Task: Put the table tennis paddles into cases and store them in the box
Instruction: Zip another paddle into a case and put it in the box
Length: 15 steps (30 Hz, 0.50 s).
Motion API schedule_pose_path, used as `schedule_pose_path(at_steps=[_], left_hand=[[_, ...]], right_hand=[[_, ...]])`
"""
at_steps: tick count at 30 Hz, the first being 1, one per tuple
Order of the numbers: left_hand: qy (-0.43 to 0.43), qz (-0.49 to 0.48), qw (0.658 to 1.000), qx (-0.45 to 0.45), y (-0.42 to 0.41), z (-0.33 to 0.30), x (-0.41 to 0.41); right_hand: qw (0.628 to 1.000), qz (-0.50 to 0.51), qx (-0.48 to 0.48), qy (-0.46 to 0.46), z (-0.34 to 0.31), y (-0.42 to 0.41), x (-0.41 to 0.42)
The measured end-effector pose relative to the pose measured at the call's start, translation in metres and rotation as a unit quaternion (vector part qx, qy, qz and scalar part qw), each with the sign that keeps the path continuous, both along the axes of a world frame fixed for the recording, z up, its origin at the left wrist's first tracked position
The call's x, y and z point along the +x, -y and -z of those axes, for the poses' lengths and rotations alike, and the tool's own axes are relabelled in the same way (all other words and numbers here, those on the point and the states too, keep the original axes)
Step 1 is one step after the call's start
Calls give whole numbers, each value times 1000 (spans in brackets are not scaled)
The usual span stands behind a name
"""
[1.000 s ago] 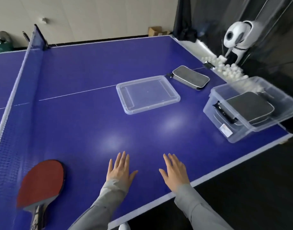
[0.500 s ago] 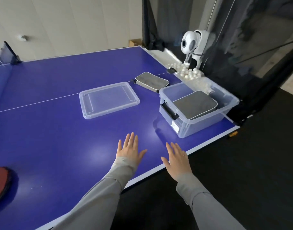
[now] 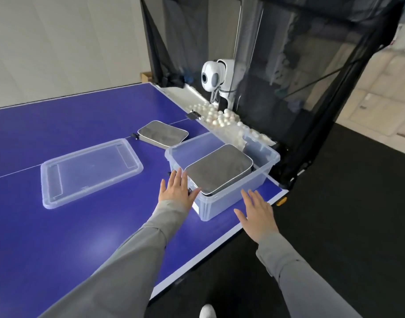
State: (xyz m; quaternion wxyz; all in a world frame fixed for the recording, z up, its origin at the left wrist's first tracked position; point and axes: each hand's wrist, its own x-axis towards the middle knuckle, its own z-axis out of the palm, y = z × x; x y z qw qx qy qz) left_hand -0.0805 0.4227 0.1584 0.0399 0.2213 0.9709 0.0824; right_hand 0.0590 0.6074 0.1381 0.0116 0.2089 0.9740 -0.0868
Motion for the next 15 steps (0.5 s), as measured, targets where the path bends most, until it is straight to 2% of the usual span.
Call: schedule_pose_path(at_steps=[6, 15], left_hand=[[18, -45, 999, 1, -51, -1, -67], [23, -126, 992, -10, -67, 2, -133]], right_hand=[[999, -36, 16, -8, -14, -66, -64], [992, -125, 21, -11, -31, -115, -168]])
